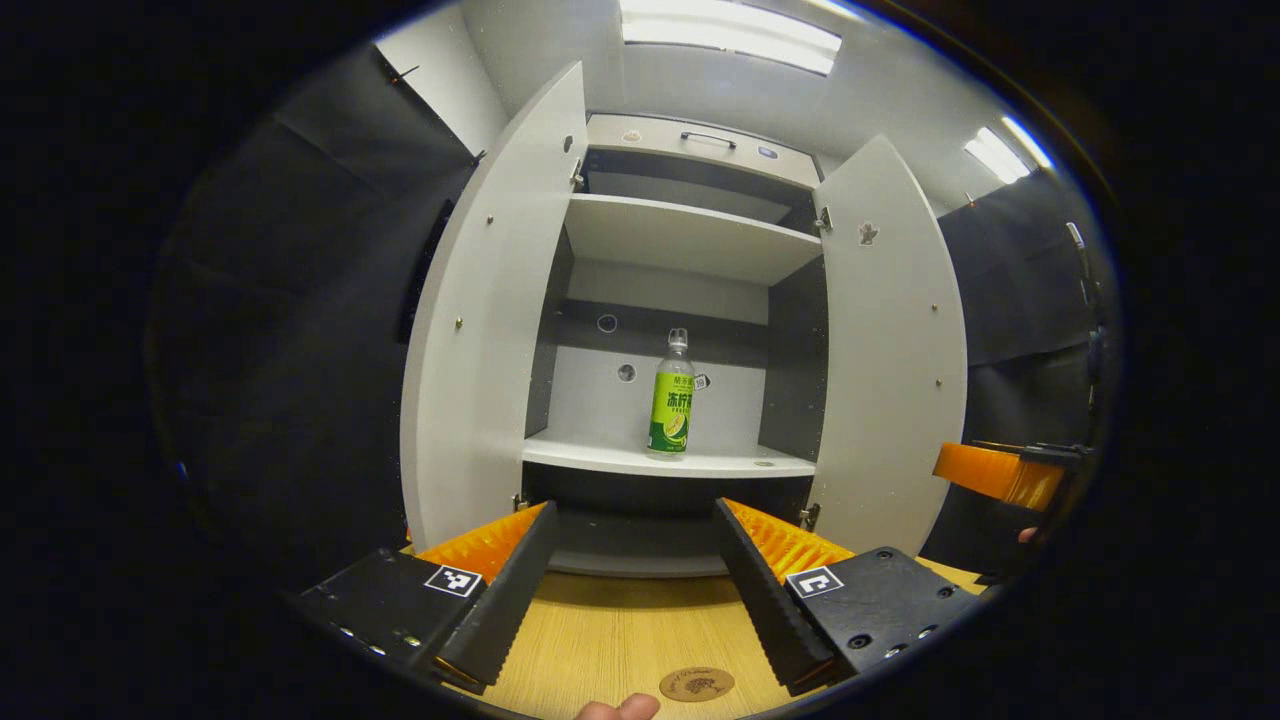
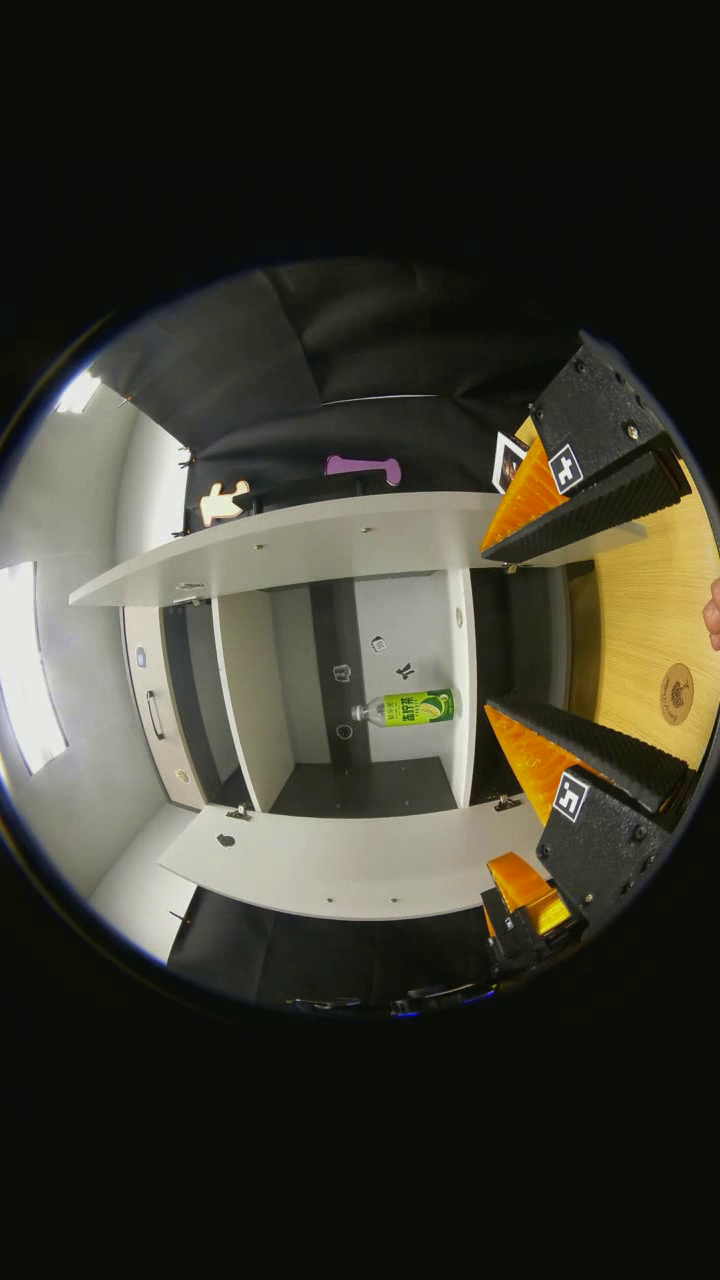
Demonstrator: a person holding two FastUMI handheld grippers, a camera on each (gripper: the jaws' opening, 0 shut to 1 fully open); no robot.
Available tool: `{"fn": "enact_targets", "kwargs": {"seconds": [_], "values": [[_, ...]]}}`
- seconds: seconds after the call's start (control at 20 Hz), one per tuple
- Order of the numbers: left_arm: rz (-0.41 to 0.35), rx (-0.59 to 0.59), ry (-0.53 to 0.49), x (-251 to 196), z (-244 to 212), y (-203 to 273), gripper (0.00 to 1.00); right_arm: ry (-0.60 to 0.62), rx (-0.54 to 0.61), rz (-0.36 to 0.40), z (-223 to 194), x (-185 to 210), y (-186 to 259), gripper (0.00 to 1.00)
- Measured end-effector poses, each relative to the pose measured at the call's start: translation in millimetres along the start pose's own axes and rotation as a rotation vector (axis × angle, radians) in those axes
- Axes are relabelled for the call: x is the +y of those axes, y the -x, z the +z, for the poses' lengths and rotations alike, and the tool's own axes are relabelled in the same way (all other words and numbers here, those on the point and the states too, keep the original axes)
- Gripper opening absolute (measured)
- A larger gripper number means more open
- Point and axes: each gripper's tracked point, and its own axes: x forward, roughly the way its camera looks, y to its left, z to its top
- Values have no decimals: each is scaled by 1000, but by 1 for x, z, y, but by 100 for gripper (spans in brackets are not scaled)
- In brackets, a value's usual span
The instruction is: Grasp the bottle in the cabinet with the left hand and place it on the coaster, then close the right door with the right hand and the left door with the left hand.
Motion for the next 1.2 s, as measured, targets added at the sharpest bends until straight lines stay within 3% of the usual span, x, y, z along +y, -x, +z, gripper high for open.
{"fn": "enact_targets", "kwargs": {"seconds": [0.1,0.15,0.2,0.25,0.3,0.55,0.6,0.7,0.75,0.8,1.2], "values": [[-19,-7,4,-3,6,-8,94,2,7,-1,-2,0,0,83],[-35,-5,4,-5,8,-13,99,1,9,-1,-3,0,0,83],[-54,2,4,-9,10,-20,95,-1,9,-2,-2,0,0,83],[-70,10,5,-11,11,-28,99,-5,7,-4,-1,-1,0,83],[-84,16,6,-14,13,-38,95,-9,4,-4,-1,0,0,83],[-166,22,21,-31,28,-92,95,4,-5,1,6,3,-1,83],[-190,14,29,-37,35,-105,99,7,-5,-2,6,3,1,83],[-225,5,24,-45,44,-134,95,3,-9,-5,6,5,2,83],[-231,0,13,-47,49,-148,99,0,-10,-5,8,5,2,83],[-233,-7,5,-48,54,-162,95,-1,-9,-8,8,5,2,83],[-211,1,-15,-50,55,-269,94,3,-2,-60,9,-6,7,83]]}}
